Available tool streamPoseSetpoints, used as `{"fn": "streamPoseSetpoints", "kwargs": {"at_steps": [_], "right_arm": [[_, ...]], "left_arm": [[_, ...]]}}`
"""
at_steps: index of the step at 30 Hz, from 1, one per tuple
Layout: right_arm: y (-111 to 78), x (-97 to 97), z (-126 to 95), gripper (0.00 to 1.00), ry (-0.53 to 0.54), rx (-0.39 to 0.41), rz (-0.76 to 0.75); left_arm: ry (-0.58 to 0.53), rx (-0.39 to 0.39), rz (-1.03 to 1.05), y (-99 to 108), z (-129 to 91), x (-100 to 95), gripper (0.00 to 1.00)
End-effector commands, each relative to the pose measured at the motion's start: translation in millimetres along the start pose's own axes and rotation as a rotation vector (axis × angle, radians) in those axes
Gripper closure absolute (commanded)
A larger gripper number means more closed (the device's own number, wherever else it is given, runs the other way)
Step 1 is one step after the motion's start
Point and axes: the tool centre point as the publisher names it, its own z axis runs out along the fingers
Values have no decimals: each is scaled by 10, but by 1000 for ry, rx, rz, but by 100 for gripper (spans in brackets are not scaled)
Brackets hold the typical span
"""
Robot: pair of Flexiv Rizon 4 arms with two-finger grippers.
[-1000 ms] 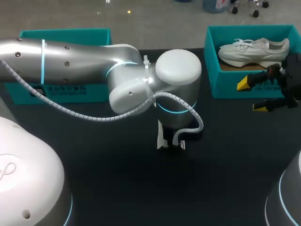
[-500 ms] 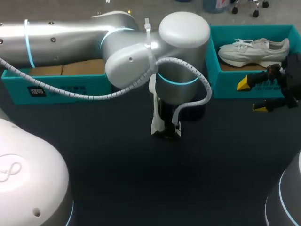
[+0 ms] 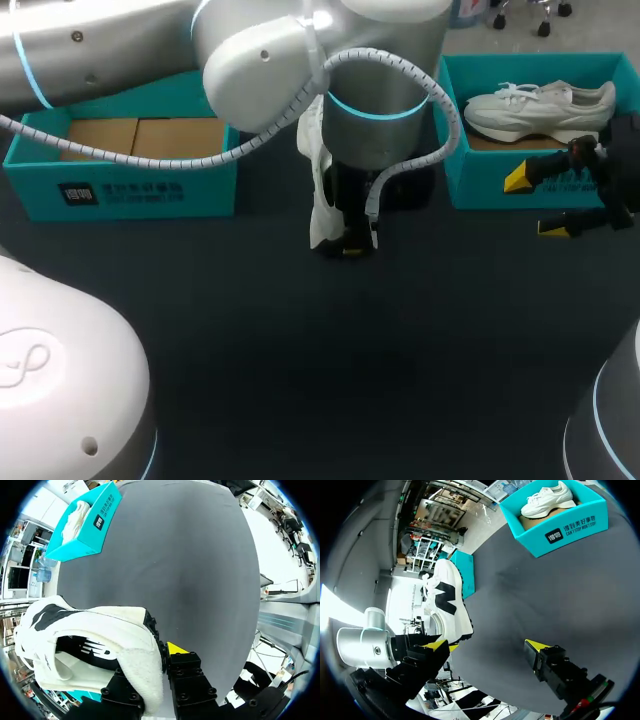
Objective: Take the shoe out of the shoebox, open the shoe tongue, remove and reinsert the insole, then place the shoe into the shoebox
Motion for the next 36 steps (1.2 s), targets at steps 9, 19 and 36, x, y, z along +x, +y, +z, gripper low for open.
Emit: {"fn": "streamPoseSetpoints", "kwargs": {"at_steps": [9, 19, 36], "right_arm": [[-12, 0, 0, 0, -3, -2, 1], [-12, 0, 0, 0, -3, -2, 1], [-12, 0, 0, 0, -3, -2, 1]], "left_arm": [[-3, 3, 1, 23, -40, 0, 100], [11, 1, 10, 581, -277, -139, 100], [59, 10, -100, 1768, -221, -563, 100]]}}
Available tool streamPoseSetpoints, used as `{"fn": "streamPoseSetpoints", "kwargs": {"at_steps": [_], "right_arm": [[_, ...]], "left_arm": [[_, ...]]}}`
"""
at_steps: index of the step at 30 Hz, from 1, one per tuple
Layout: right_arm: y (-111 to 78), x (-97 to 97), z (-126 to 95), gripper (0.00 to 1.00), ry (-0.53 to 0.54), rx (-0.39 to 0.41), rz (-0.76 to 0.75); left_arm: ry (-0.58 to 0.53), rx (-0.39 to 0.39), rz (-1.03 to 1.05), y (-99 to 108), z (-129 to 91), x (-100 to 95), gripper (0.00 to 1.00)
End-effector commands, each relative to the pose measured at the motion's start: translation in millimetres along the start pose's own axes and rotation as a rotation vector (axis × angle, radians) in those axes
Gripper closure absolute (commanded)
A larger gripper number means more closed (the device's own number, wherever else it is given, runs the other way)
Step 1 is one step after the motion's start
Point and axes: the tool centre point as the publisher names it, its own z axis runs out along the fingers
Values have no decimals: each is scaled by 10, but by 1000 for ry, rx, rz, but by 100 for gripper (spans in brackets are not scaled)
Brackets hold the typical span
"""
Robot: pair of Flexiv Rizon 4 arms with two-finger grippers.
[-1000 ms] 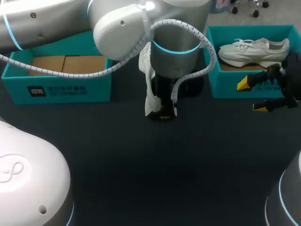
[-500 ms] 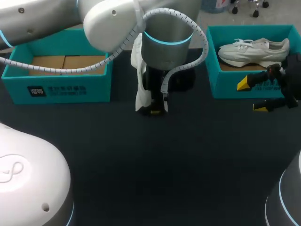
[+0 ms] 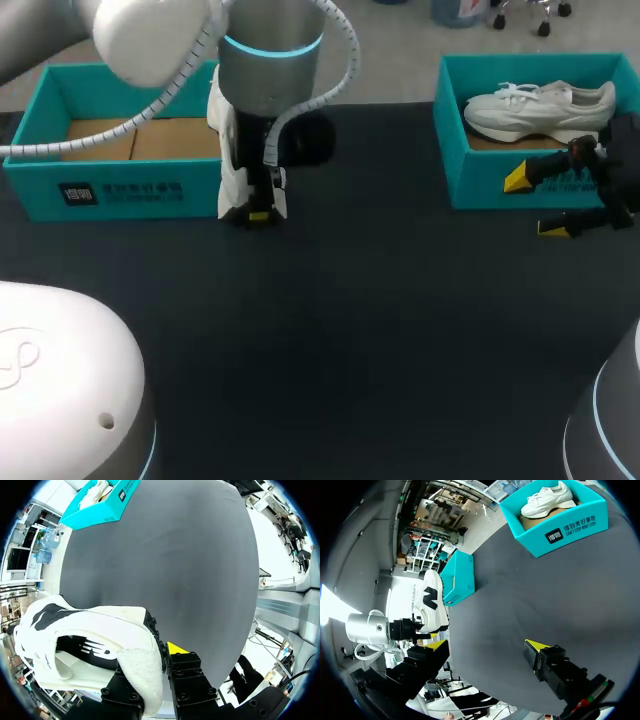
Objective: Take the shoe out of the shoebox, open the shoe tongue, remove and reinsert the insole, then place the shoe into the shoebox
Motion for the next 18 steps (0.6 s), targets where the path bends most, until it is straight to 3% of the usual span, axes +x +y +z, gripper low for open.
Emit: {"fn": "streamPoseSetpoints", "kwargs": {"at_steps": [1, 18], "right_arm": [[-12, 0, 0, 0, -3, -2, 1], [-12, 0, 0, 0, -3, -2, 1]], "left_arm": [[17, 94, -22, 539, 5, -152, 100], [48, 101, -175, 1446, 51, -540, 100]]}}
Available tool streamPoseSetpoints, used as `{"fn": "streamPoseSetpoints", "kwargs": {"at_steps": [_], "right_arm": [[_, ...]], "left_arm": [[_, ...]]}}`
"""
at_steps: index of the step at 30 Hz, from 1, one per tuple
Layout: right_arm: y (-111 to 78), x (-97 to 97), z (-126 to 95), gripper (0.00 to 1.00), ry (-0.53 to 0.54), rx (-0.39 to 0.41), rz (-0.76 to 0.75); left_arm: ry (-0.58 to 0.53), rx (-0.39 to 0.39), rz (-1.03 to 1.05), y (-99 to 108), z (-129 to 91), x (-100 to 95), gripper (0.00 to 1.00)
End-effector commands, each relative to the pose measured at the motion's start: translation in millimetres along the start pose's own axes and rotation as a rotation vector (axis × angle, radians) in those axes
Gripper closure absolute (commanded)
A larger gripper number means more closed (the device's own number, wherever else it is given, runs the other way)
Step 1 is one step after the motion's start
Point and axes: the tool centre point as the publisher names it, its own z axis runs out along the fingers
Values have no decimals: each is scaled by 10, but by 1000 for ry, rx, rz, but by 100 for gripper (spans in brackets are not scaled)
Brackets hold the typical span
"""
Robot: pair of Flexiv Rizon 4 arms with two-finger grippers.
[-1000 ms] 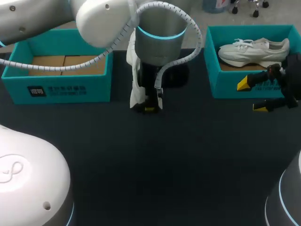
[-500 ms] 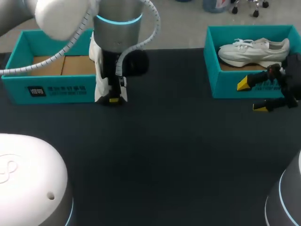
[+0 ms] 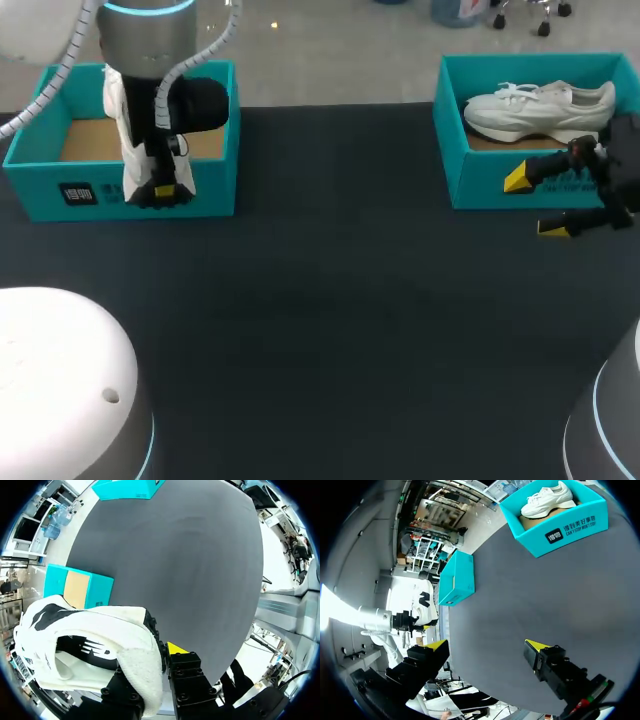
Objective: Take the shoe out of the shoebox, open the shoe tongue, remove and reinsert the insole, then place the shoe into the shoebox
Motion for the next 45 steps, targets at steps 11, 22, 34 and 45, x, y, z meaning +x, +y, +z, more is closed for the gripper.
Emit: {"fn": "streamPoseSetpoints", "kwargs": {"at_steps": [11, 22, 34, 45], "right_arm": [[-12, 0, 0, 0, -3, -2, 1], [-12, 0, 0, 0, -3, -2, 1], [-12, 0, 0, 0, -3, -2, 1], [-12, 0, 0, 0, -3, -2, 1]], "left_arm": [[43, 73, -106, 784, 140, -459, 100], [72, 61, -119, 1088, 237, -912, 100], [93, 30, -83, 1329, 299, -1488, 100], [137, -21, -118, 1524, 353, -2107, 100]]}}
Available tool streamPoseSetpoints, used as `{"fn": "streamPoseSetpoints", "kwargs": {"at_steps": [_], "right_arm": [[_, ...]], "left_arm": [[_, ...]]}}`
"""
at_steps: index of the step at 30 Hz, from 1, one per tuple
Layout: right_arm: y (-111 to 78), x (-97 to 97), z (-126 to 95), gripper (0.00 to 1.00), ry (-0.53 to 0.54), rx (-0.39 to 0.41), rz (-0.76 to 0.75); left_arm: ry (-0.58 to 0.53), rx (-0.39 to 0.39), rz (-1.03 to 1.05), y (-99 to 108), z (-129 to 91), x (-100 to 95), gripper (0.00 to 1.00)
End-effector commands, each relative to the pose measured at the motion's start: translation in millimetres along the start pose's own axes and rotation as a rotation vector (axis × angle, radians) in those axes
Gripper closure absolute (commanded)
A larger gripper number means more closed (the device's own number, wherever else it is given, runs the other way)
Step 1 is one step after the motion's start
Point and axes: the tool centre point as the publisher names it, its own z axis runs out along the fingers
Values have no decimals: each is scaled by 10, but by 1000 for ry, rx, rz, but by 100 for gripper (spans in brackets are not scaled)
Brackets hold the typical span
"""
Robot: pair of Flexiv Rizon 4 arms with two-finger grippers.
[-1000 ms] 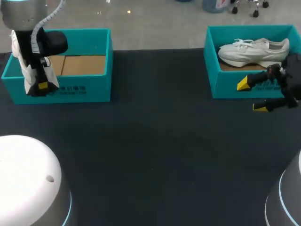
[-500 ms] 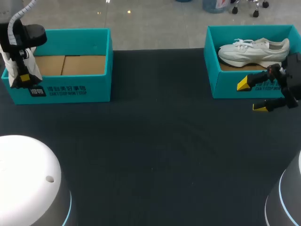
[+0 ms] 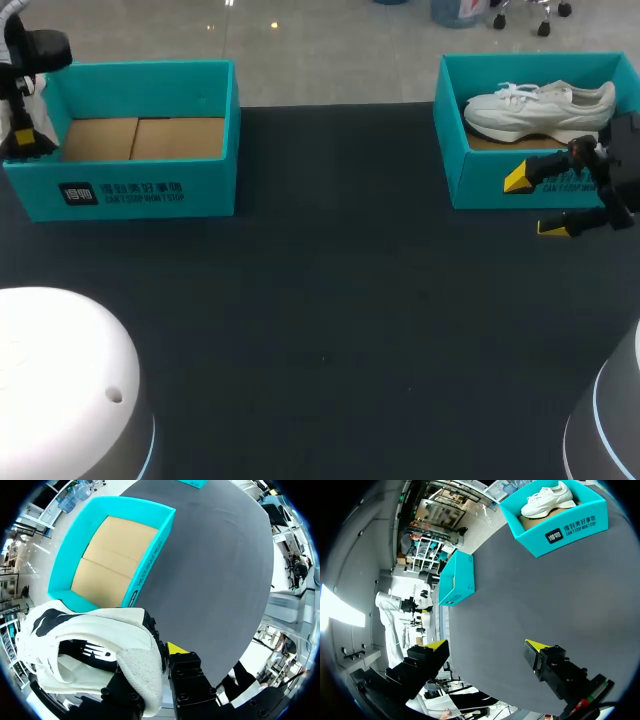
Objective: Take the shoe out of the shoebox, open the shoe tongue, remove and reinsert the insole, then place the shoe into the shoebox
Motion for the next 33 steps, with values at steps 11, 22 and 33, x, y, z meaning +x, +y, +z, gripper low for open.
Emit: {"fn": "streamPoseSetpoints", "kwargs": {"at_steps": [11, 22, 33], "right_arm": [[-12, 0, 0, 0, -3, -2, 1], [-12, 0, 0, 0, -3, -2, 1], [-12, 0, 0, 0, -3, -2, 1]], "left_arm": [[10, -10, 77, -92, 26, -599, 100], [18, -12, 55, -99, 14, -638, 100], [24, -228, 616, -132, -79, -574, 100]]}}
